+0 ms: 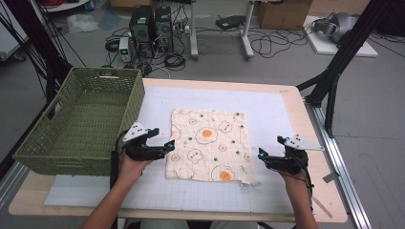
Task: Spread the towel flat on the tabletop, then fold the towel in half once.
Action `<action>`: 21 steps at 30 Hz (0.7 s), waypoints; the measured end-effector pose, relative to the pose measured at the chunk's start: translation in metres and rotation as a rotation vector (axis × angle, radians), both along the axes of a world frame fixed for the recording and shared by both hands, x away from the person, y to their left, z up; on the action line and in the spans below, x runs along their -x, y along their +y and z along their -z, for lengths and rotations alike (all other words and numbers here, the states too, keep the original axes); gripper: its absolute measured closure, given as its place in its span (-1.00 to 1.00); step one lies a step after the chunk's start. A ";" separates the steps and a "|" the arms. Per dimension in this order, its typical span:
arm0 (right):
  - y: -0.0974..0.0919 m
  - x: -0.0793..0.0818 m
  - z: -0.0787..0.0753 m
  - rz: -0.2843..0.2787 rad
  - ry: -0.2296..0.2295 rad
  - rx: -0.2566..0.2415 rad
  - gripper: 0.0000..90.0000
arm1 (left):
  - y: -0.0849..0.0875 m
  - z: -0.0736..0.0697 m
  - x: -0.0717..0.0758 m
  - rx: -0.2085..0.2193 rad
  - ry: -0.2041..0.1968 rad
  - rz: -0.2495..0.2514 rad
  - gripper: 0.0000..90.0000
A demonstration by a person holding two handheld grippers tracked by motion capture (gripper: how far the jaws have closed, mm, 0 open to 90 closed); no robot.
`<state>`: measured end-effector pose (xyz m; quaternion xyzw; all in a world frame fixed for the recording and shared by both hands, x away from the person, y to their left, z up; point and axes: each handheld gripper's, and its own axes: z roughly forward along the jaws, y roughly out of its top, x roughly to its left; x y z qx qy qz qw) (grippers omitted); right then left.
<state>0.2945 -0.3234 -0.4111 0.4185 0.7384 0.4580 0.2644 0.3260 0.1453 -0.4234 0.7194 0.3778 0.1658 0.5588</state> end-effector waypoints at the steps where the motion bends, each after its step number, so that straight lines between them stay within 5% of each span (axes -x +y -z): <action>1: -0.001 0.000 -0.001 0.003 -0.002 -0.008 -0.73 | 0.000 0.001 0.000 0.004 0.003 0.006 -0.63; 21: -0.002 0.001 -0.004 0.051 -0.025 -0.011 -0.73 | 0.000 0.003 -0.002 0.003 0.012 0.009 -0.58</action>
